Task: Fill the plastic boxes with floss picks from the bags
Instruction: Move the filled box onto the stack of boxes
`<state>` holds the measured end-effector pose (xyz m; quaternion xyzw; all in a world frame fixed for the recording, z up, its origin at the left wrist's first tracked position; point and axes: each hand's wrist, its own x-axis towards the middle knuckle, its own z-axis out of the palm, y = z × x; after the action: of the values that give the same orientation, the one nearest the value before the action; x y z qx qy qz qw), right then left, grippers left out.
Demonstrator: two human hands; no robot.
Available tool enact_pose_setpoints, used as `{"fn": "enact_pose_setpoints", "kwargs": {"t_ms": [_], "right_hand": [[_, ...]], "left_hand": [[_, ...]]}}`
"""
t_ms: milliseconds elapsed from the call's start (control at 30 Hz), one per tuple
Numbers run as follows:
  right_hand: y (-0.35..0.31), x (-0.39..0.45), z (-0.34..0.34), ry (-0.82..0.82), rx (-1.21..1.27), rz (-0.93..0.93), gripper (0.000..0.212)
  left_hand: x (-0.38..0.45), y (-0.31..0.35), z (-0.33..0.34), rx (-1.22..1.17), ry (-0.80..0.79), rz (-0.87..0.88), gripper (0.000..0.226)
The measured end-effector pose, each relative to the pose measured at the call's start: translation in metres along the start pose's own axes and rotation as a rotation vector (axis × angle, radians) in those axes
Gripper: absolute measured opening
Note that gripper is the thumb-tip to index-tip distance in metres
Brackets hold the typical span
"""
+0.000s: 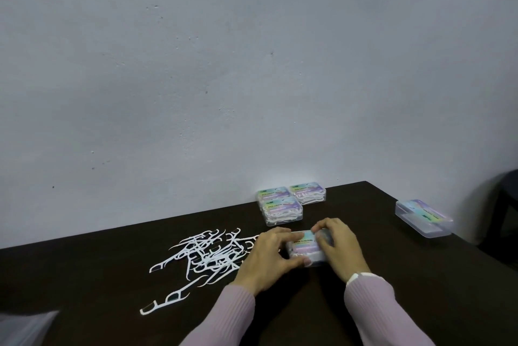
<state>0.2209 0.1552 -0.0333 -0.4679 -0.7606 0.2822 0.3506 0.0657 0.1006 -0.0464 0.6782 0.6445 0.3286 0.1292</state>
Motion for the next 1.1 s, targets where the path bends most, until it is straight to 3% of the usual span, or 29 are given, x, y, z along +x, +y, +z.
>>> {"fn": "enact_pose_setpoints", "kwargs": {"t_ms": [133, 333, 467, 600, 900, 1100], "right_hand": [[-0.008, -0.006, 0.007, 0.039, -0.123, -0.099, 0.025], [-0.018, -0.005, 0.004, 0.177, 0.268, 0.28, 0.042], [-0.011, 0.005, -0.004, 0.137, 0.481, 0.511, 0.034], [-0.005, 0.018, -0.008, 0.154, 0.744, 0.539, 0.029], [0.026, 0.054, 0.0, 0.399, 0.554, 0.517, 0.038], [0.032, 0.08, 0.004, 0.346, 0.272, 0.469, 0.056]], "left_hand": [[0.001, 0.0, 0.001, -0.042, 0.138, 0.033, 0.048], [0.005, 0.004, 0.001, -0.143, 0.222, 0.028, 0.046], [0.01, 0.014, 0.006, -0.219, 0.304, 0.031, 0.042], [0.016, 0.02, 0.012, -0.24, 0.285, 0.022, 0.046], [0.033, 0.011, -0.003, -0.093, 0.264, 0.06, 0.036], [0.048, -0.007, -0.015, -0.12, 0.281, 0.007, 0.033]]}}
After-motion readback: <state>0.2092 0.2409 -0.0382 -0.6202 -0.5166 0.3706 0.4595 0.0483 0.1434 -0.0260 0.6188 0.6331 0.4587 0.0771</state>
